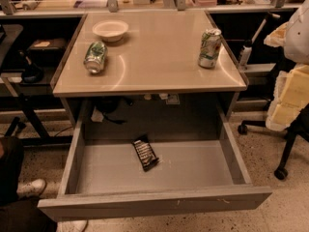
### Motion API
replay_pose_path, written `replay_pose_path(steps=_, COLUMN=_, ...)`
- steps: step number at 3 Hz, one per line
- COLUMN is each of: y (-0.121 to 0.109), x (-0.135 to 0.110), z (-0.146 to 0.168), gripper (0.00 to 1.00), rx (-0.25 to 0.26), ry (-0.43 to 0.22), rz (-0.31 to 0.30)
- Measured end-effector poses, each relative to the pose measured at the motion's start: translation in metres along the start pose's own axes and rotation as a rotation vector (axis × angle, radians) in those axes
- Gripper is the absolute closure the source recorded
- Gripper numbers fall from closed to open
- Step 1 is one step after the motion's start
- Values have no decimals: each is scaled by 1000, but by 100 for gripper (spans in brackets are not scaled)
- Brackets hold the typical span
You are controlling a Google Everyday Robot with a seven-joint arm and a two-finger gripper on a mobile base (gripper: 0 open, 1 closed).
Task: Pick rxbar chocolate from top drawer and place on counter
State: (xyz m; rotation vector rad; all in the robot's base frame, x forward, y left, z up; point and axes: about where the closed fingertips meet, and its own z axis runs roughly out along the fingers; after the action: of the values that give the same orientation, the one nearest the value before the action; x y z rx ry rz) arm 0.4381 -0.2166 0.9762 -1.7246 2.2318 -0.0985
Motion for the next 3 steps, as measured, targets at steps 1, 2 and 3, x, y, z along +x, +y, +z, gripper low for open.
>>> replay_pose_path(steps=1, y=0, x=0, z=0, gripper=0, rx=0, ry=0, rz=0)
replay_pose_path(steps=2, y=11, x=-17, z=30, gripper=0, rx=-40, ry=-39, rz=-41)
replay_pose_path(steps=3, y=30, x=-50, z=70, gripper=0, rx=-107, ry=-100, rz=-130)
